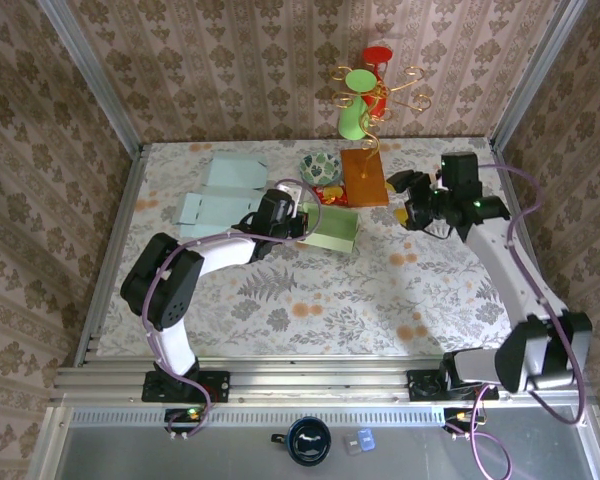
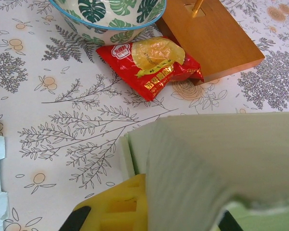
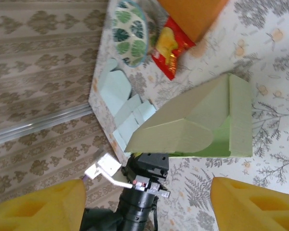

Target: Fold the paper box

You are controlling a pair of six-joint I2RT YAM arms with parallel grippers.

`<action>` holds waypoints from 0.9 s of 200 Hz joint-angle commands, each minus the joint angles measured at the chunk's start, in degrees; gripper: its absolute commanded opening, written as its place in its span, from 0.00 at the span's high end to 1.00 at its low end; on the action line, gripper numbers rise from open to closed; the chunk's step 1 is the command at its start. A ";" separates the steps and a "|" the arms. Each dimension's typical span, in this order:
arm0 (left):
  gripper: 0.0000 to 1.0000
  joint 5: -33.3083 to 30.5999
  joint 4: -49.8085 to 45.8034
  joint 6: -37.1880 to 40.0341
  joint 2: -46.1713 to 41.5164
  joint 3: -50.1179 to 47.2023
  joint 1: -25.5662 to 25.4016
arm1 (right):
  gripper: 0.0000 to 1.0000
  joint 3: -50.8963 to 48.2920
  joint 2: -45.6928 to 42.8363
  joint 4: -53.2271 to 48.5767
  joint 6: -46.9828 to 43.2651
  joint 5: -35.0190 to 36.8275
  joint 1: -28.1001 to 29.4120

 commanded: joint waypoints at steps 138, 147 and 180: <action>1.00 0.37 -3.05 -0.94 -1.90 -3.36 -1.64 | 0.36 10.87 28.41 -6.45 -10.42 -17.43 1.03; 1.00 0.44 -3.15 -0.96 -1.88 -3.44 -1.82 | 0.37 10.55 28.63 -6.40 -10.77 -17.54 1.33; 0.95 0.52 -3.25 -1.81 -2.63 -4.38 -2.19 | 0.43 9.57 28.47 -7.52 -12.88 -16.97 1.79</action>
